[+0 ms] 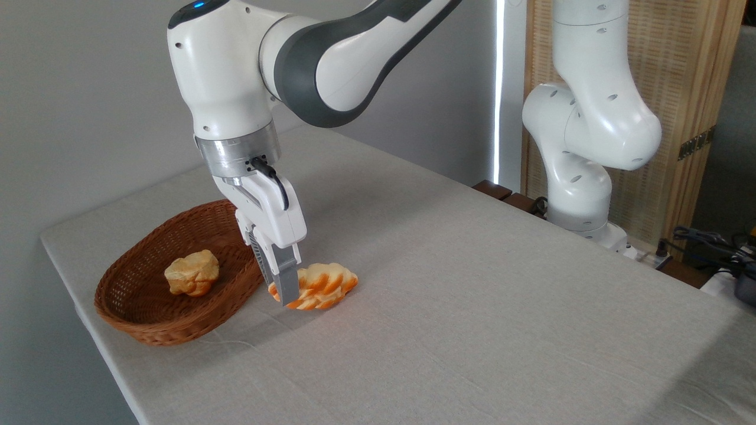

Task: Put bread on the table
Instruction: 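Carry the croissant beside the basket and lower it onto the tablecloth, then open the gripper, release the croissant, and raise the gripper away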

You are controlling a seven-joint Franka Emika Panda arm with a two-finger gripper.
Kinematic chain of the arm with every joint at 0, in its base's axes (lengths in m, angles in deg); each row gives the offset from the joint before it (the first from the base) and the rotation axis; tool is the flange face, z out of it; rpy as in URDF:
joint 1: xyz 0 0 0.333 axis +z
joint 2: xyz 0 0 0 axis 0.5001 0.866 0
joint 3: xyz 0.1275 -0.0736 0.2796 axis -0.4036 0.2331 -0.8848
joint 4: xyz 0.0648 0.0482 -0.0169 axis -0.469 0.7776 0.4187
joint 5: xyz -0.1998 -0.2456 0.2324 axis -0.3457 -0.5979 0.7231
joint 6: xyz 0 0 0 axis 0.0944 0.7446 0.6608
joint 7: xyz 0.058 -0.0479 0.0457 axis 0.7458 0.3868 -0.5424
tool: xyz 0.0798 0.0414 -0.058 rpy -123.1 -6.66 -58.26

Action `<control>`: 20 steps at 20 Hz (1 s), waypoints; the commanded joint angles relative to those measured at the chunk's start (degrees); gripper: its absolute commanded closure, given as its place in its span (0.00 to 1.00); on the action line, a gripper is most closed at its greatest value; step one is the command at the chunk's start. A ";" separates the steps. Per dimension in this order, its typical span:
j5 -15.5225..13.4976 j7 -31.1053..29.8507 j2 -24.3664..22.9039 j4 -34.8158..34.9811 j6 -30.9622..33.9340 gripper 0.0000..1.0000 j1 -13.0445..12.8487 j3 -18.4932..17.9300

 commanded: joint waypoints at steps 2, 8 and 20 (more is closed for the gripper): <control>-1.15 1.49 -1.39 1.08 0.33 0.00 -0.39 -0.60; -0.63 1.40 -1.74 0.64 -0.46 0.00 -0.39 -0.60; -1.50 -8.35 -2.88 -5.68 3.38 0.00 -0.39 -0.34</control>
